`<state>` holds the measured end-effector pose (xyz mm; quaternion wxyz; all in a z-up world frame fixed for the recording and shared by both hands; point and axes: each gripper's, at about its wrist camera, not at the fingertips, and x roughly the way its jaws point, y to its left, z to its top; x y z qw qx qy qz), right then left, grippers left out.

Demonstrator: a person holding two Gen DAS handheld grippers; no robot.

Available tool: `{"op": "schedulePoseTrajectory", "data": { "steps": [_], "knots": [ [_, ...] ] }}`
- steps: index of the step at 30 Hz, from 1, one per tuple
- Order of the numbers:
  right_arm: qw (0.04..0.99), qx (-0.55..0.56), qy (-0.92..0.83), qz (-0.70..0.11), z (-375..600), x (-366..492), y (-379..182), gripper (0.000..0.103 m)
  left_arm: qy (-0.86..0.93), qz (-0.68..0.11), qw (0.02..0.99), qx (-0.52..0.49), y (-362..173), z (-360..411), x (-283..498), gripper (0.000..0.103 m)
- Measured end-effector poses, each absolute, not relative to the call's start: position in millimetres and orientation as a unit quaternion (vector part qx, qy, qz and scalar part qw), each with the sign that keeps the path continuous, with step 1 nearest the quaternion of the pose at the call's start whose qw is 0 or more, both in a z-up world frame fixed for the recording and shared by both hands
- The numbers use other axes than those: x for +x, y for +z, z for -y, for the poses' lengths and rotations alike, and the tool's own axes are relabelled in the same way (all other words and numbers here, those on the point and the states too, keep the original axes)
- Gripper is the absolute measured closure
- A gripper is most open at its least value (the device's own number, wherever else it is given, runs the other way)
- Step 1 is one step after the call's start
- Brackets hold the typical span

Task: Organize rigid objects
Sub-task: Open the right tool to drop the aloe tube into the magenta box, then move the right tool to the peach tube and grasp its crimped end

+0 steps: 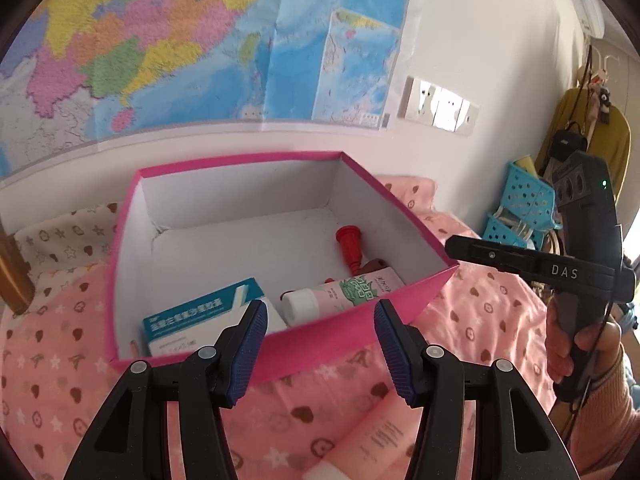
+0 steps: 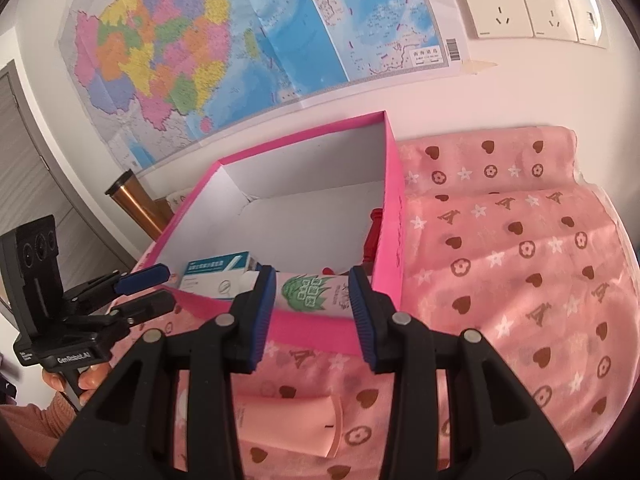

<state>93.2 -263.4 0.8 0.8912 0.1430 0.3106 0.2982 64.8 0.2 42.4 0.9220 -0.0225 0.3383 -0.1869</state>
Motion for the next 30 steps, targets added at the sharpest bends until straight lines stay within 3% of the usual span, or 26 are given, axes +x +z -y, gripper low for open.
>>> {"op": "schedulePoseTrajectory", "data": {
  "steps": [30],
  "knots": [
    [0.848, 0.169, 0.323, -0.385, 255, 44, -72, 0.062, -0.164, -0.394, 0.904, -0.034, -3, -2, -4, 0.046]
  ]
}}
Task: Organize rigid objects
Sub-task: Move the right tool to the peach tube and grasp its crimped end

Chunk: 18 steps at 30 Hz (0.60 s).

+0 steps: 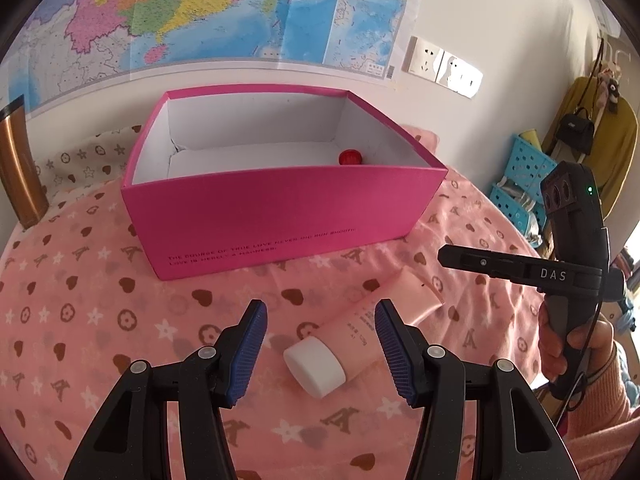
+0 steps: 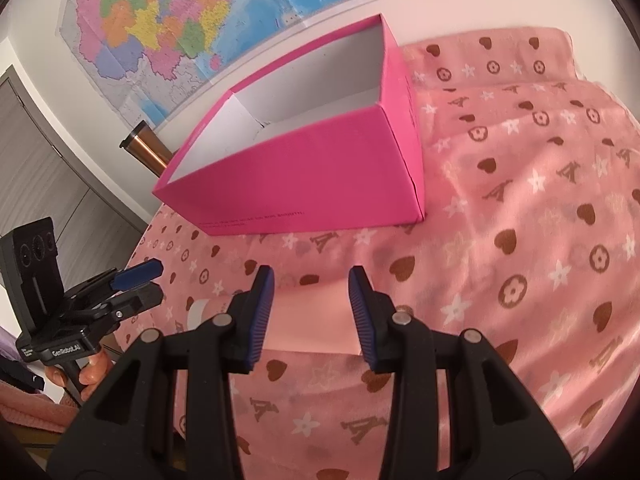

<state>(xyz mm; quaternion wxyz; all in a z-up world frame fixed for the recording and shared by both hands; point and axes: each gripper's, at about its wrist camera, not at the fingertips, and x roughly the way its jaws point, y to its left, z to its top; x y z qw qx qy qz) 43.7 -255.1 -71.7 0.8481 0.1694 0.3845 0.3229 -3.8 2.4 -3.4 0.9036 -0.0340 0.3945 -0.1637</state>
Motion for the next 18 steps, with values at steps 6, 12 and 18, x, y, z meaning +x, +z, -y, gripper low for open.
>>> {"op": "schedulePoseTrajectory", "data": {
  "steps": [6, 12, 18],
  "knots": [
    [0.846, 0.170, 0.318, -0.394, 254, 41, -81, 0.062, -0.162, -0.405, 0.899, -0.036, -10, -4, -7, 0.046],
    [0.846, 0.169, 0.305, -0.404, 254, 41, -91, 0.062, -0.159, -0.424, 0.891, -0.043, -23, -7, -11, 0.046],
    [0.843, 0.170, 0.301, -0.413, 254, 42, -98, 0.062, -0.166, -0.444, 0.879, -0.051, -34, -6, -15, 0.047]
  ]
}}
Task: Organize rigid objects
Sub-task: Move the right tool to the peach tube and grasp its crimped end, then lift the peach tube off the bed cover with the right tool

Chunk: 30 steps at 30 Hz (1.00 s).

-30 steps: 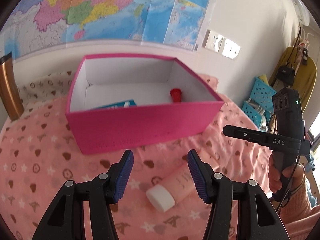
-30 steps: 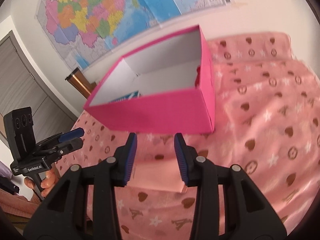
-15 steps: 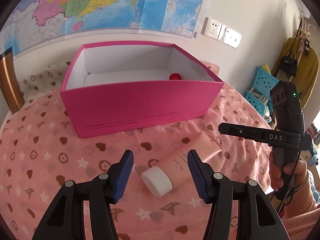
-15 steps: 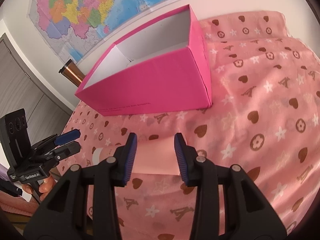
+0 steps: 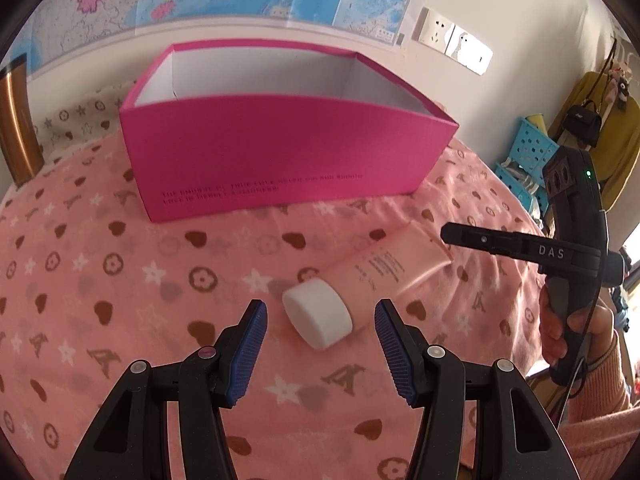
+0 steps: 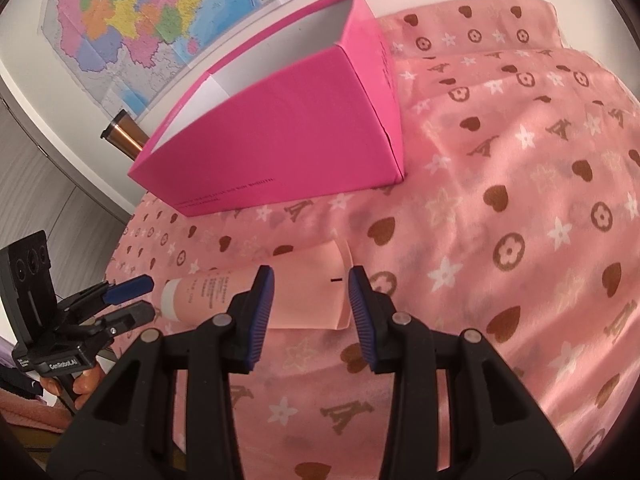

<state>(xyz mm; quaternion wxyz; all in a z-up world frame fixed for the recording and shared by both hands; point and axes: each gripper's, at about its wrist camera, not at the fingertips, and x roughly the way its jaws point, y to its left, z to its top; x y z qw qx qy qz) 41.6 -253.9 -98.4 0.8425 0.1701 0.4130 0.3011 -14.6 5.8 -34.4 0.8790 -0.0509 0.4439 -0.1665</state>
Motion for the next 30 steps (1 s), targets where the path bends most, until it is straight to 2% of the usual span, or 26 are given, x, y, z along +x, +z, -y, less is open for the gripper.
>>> {"op": "schedulePoseTrajectory", "data": {
  "steps": [8, 12, 30],
  "knots": [
    [0.844, 0.169, 0.294, -0.416, 250, 44, -103, 0.062, -0.182, -0.455, 0.870, -0.057, -40, -3, -15, 0.049],
    [0.841, 0.171, 0.294, -0.422, 250, 48, -108, 0.062, -0.201, -0.463, 0.861, -0.066, -43, 0, -13, 0.054],
    [0.839, 0.138, 0.307, -0.427, 248, 27, -105, 0.060, -0.194, -0.467, 0.860, -0.070, -44, -2, -7, 0.054]
  ]
}}
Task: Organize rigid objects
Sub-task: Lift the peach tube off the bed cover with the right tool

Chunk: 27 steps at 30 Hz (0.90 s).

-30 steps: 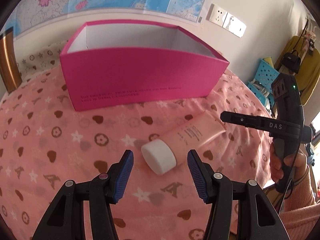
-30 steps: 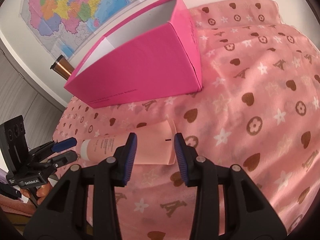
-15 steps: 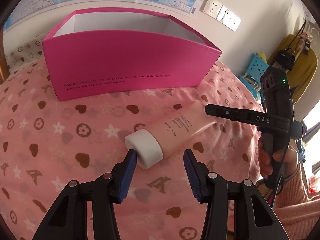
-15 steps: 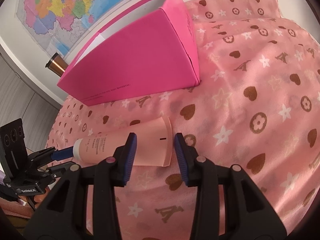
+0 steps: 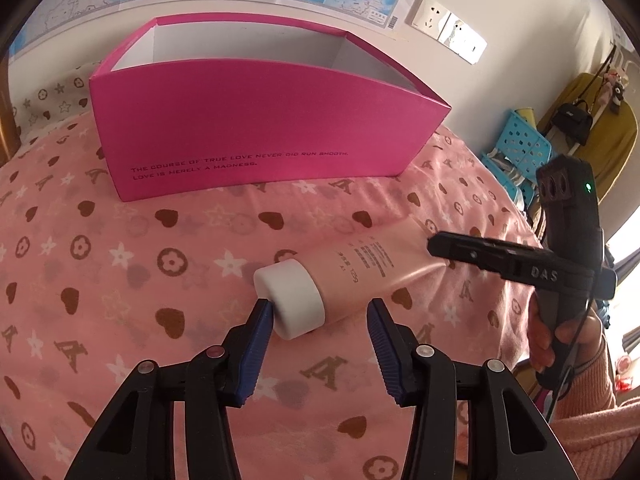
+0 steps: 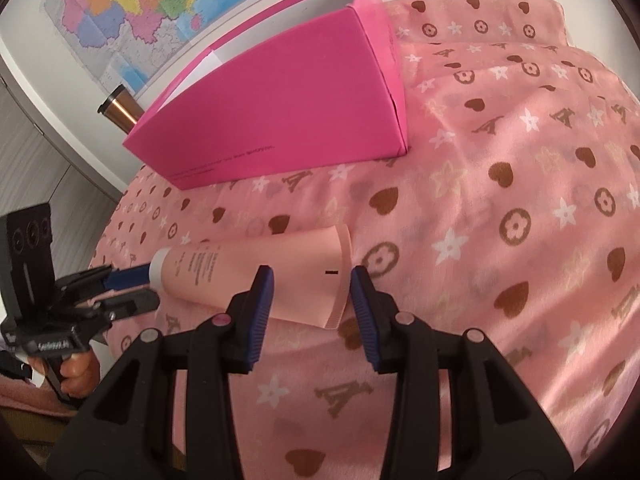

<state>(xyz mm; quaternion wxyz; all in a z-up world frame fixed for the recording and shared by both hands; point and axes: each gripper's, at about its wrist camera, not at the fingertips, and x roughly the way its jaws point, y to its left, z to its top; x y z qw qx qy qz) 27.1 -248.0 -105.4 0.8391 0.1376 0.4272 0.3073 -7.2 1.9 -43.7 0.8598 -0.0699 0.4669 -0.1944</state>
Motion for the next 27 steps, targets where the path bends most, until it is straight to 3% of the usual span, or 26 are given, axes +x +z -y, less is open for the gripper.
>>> {"op": "schedulePoseTrajectory", "data": {
  "steps": [27],
  "knots": [
    [0.842, 0.142, 0.306, -0.421, 244.7, 23.5, -104.7, 0.057, -0.185, -0.456, 0.868, -0.064, -37.6, -0.4, -5.3, 0.055]
  ]
}}
